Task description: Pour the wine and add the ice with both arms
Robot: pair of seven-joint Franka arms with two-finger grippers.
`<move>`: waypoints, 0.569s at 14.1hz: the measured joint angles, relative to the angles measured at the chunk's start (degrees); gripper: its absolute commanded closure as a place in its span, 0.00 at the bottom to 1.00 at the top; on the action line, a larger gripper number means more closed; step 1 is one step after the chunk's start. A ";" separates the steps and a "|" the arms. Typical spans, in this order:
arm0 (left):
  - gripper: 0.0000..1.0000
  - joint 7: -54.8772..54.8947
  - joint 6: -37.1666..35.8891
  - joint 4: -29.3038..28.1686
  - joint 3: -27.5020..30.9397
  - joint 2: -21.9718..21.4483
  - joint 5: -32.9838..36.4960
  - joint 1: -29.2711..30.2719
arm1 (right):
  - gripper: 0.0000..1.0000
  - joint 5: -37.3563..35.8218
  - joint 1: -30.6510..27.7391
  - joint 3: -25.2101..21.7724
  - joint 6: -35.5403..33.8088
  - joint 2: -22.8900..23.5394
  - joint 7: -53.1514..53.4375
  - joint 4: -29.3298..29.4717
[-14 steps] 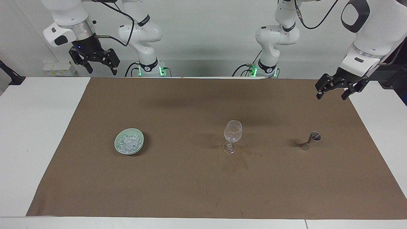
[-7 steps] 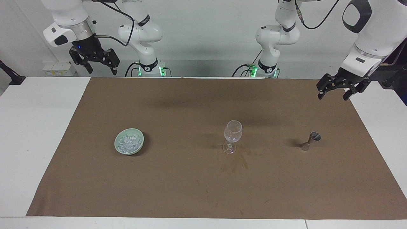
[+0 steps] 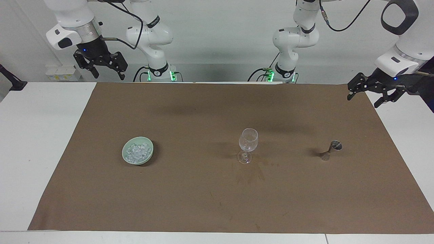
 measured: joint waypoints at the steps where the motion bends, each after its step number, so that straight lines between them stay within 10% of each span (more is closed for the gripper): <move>1: 0.00 3.79 -0.03 -0.65 0.00 0.07 -2.30 1.47 | 0.00 0.00 0.00 0.00 0.00 0.00 0.00 0.00; 8: 0.00 34.48 0.17 -4.72 0.19 5.32 -18.22 14.24 | 0.00 0.00 0.00 0.00 0.00 0.00 0.00 0.00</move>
